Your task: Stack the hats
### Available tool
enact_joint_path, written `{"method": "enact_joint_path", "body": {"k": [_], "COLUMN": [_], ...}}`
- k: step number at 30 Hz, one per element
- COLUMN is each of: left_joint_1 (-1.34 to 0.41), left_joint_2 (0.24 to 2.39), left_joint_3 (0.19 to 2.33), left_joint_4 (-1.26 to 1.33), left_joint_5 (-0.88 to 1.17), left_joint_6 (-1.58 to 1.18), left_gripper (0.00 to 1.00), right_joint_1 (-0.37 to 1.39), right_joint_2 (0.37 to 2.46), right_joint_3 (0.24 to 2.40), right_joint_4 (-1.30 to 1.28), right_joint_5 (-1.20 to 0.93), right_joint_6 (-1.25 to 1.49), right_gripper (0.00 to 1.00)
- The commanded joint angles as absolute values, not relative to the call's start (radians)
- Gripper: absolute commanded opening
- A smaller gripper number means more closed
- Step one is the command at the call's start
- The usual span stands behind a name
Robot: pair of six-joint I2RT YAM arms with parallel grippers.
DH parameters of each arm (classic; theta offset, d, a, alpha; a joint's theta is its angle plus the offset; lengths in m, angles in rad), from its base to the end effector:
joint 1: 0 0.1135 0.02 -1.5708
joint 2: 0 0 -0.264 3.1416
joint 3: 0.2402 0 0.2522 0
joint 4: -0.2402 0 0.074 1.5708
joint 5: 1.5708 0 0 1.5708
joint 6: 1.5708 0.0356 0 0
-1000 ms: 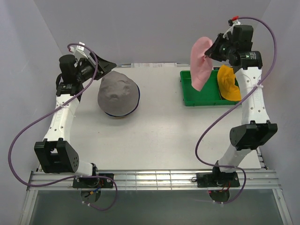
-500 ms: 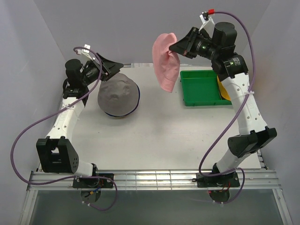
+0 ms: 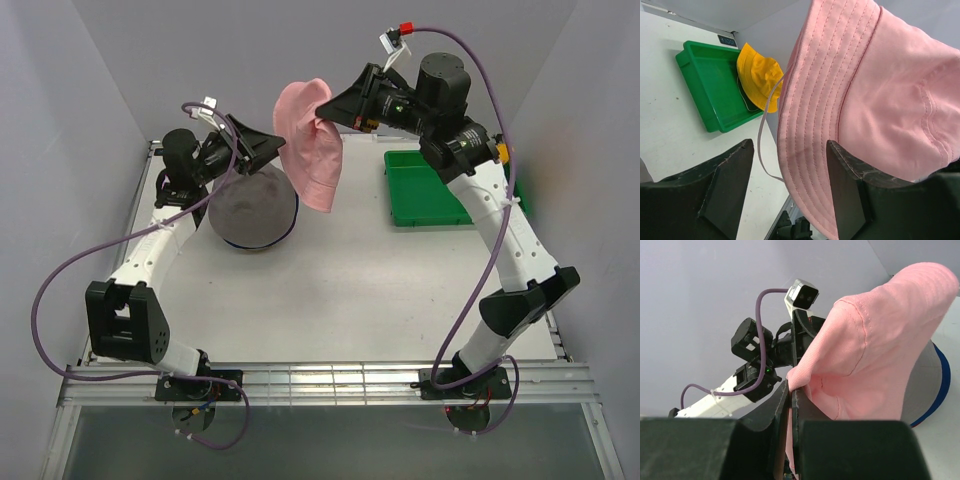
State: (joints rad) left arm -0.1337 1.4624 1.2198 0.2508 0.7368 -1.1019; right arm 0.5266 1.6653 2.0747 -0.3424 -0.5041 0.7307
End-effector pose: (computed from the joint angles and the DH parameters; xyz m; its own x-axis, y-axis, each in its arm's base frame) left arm 0.3377 -0.0696 0.3762 -0.6784 -0.5754 -0.4568 0.3528 0.2902 -0.8895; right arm 0.2945 0.1911 0.5359 -0.5287 0.3686 -0.7646 -0.6766 0.3609 0.6418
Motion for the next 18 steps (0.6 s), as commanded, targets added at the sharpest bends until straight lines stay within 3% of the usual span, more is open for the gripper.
{"method": "enact_joint_path", "body": {"k": [1, 13, 16, 18], "left_joint_1": [-0.140, -0.149, -0.149, -0.143], "left_joint_2": [1.462, 1.460, 1.450, 1.447], "left_joint_3": [1.227, 1.224, 1.226, 1.230], "left_joint_4": [0.330, 0.402, 0.400, 0.396], "left_joint_5": [0.729, 0.739, 0.735, 0.736], "left_joint_6": [-1.155, -1.227, -1.223, -1.218], "left_gripper": [0.70, 0.66, 0.55, 0.41], "right_joint_1": [0.548, 0.560, 0.560, 0.560], "right_joint_2": [1.674, 1.686, 1.686, 1.687], "right_joint_3": [2.135, 2.141, 2.132, 2.131], "right_joint_4": [-0.265, -0.259, -0.273, -0.298], "right_joint_5": [-0.514, -0.511, -0.500, -0.483], "right_joint_6": [0.753, 0.756, 0.739, 0.717], "right_gripper": [0.08, 0.08, 0.08, 0.08]}}
